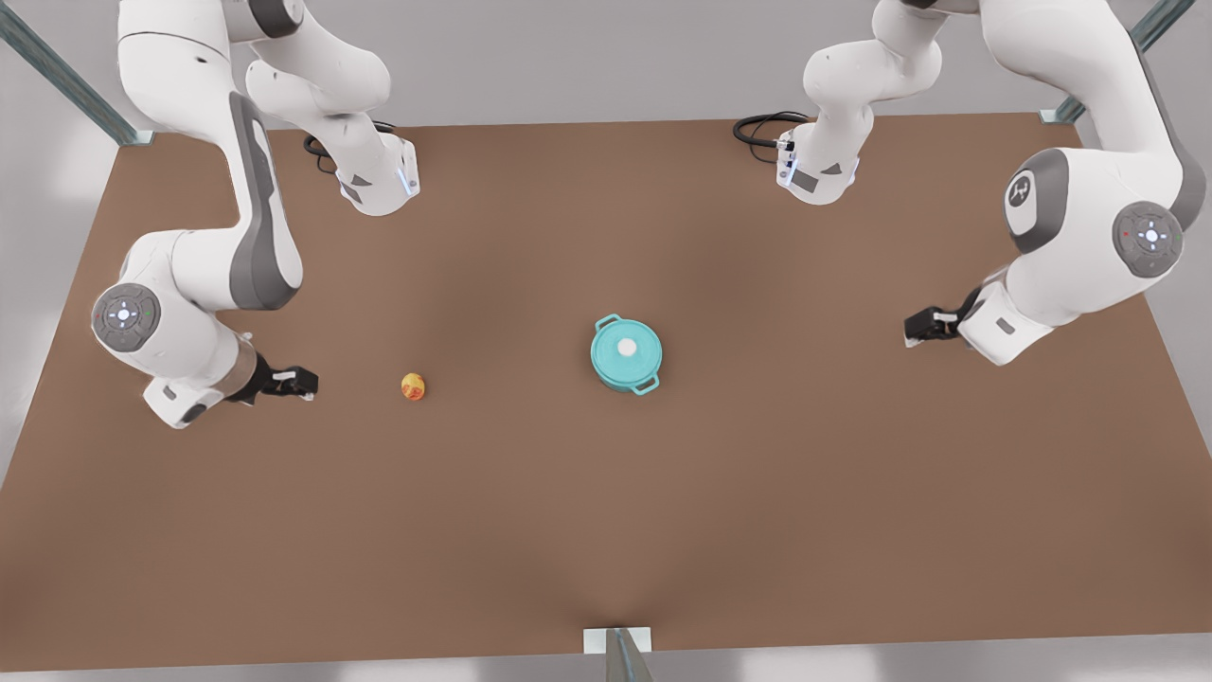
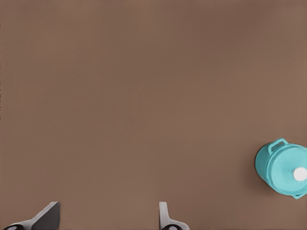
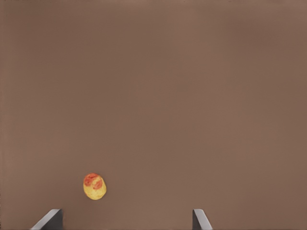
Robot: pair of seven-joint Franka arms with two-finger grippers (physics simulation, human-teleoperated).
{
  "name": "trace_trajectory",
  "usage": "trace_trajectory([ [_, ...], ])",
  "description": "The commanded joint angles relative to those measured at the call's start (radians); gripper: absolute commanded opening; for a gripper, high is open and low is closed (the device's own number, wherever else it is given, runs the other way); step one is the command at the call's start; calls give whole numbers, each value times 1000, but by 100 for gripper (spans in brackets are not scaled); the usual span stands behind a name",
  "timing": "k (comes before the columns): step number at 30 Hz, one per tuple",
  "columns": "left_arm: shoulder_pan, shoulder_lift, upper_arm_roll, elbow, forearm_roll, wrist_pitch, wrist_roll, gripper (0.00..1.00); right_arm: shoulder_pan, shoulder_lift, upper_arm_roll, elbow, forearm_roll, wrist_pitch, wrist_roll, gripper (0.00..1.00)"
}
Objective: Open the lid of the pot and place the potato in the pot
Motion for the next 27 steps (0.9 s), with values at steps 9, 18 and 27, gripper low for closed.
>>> trace_trajectory([
  [9,-597,266,-1,104,103,111,-708,100,220,1,56,10,57,-29,22,100],
  [18,-748,458,0,136,126,311,-972,100,196,-42,41,-252,80,149,36,98],
  [27,-748,545,7,121,190,440,-987,100,179,88,21,-313,74,355,31,98],
])
